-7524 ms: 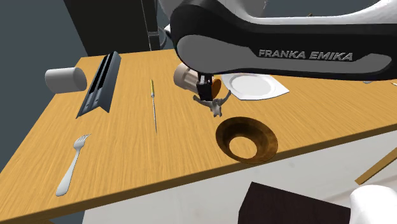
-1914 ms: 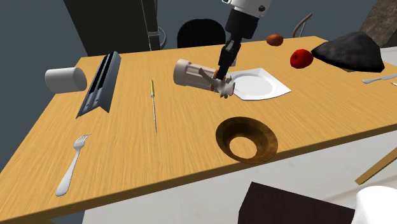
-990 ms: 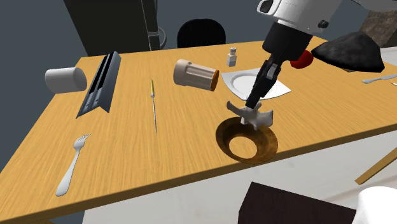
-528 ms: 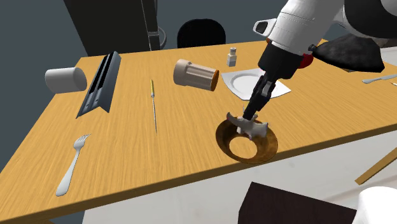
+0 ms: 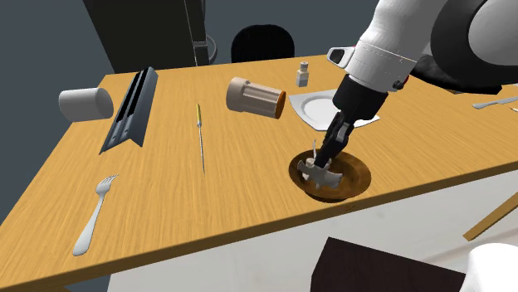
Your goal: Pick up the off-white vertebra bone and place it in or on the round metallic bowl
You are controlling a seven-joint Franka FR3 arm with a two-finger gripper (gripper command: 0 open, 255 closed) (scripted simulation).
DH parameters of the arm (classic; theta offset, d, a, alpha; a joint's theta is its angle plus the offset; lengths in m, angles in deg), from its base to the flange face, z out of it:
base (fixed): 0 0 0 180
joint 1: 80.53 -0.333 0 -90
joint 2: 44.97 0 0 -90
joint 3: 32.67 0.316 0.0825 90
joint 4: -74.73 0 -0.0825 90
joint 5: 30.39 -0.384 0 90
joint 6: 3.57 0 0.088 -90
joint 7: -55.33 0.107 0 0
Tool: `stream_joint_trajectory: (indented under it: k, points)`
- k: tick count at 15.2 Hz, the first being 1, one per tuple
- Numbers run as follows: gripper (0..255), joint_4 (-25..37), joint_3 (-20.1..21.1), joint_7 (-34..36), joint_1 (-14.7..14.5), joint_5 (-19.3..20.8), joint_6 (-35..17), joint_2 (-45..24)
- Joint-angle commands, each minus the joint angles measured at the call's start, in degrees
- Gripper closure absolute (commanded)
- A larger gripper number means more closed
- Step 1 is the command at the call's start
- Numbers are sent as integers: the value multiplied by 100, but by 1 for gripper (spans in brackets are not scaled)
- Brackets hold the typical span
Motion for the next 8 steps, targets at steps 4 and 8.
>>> stream_joint_trajectory:
  k: [4,8]
  points:
    - [255,-24,1,0,4,2,-11,-3]
    - [0,-21,-4,-5,5,3,-10,-5]
